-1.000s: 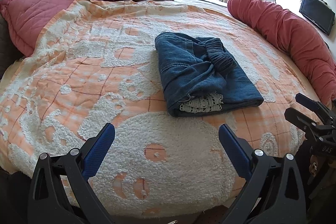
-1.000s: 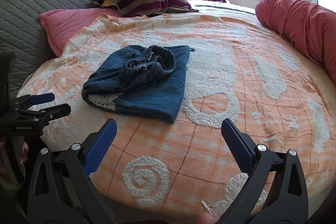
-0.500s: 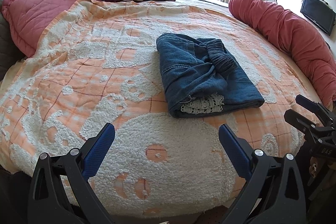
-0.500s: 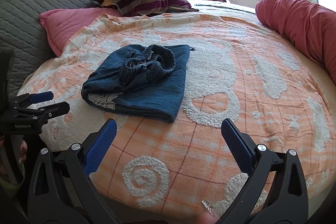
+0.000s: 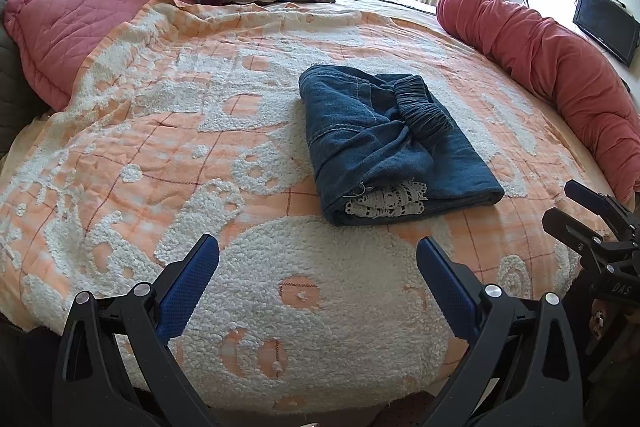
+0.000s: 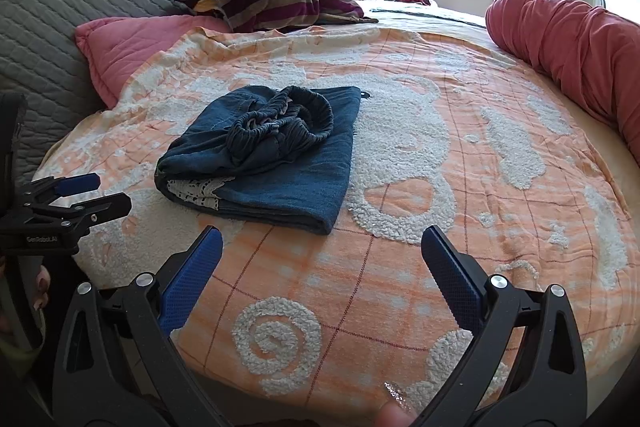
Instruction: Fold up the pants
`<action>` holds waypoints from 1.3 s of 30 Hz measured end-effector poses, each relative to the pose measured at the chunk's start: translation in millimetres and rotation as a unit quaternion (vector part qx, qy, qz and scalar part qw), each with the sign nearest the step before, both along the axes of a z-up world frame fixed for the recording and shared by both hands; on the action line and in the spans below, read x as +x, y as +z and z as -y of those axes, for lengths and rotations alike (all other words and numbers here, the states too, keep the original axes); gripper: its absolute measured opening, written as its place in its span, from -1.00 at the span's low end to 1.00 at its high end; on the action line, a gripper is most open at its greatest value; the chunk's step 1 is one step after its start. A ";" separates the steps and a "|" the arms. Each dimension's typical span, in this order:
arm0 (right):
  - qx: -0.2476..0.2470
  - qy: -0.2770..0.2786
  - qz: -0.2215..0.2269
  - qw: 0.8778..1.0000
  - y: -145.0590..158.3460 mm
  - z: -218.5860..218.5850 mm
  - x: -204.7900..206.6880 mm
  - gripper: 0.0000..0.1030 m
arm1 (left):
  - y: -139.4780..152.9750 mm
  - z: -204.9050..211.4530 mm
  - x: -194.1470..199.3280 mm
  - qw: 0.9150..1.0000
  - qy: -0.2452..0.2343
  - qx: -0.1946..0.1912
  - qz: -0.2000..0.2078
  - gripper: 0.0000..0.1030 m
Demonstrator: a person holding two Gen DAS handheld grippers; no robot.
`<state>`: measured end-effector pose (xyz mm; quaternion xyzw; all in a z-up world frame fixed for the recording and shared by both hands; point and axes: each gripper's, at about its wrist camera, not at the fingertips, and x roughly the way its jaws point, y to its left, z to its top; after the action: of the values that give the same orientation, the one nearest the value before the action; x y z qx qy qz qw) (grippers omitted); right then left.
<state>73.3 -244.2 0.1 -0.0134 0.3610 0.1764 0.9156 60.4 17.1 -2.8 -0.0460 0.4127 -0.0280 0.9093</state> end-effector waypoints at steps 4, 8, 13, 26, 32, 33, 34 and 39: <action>-0.001 0.000 0.001 1.000 0.1 0.1 0.3 0.82 | 0.2 0.4 -0.3 1.000 -0.001 -0.002 -0.002 0.91; -0.002 -0.001 0.001 1.000 -0.7 1.1 0.9 0.82 | -1.1 3.0 0.5 1.000 -0.003 0.008 -0.009 0.91; -0.002 -0.001 0.001 1.000 -0.6 0.4 0.6 0.82 | -0.7 5.3 -0.2 1.000 -0.006 0.011 -0.009 0.91; -0.005 -0.003 0.001 1.000 -2.5 2.9 1.3 0.82 | -0.5 -0.2 0.4 1.000 0.000 0.012 -0.011 0.91; -0.005 -0.004 0.001 1.000 -2.5 2.6 1.5 0.82 | -0.9 -1.2 0.5 1.000 -0.002 0.008 -0.013 0.91; -0.005 -0.004 0.001 1.000 -2.3 2.2 1.6 0.82 | -1.0 -1.5 0.5 1.000 -0.003 0.006 -0.014 0.91; -0.005 -0.004 0.001 1.000 -2.6 3.1 1.9 0.82 | -1.3 -1.3 0.6 1.000 -0.004 0.005 -0.014 0.91; -0.007 -0.006 0.001 1.000 -3.9 4.6 2.4 0.82 | -1.7 -0.3 1.7 1.000 -0.007 0.004 -0.016 0.91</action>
<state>75.7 -248.8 -3.8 -0.0178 0.3612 0.1681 0.9170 62.1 17.3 -4.5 -0.0397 0.4277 -0.0316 0.9025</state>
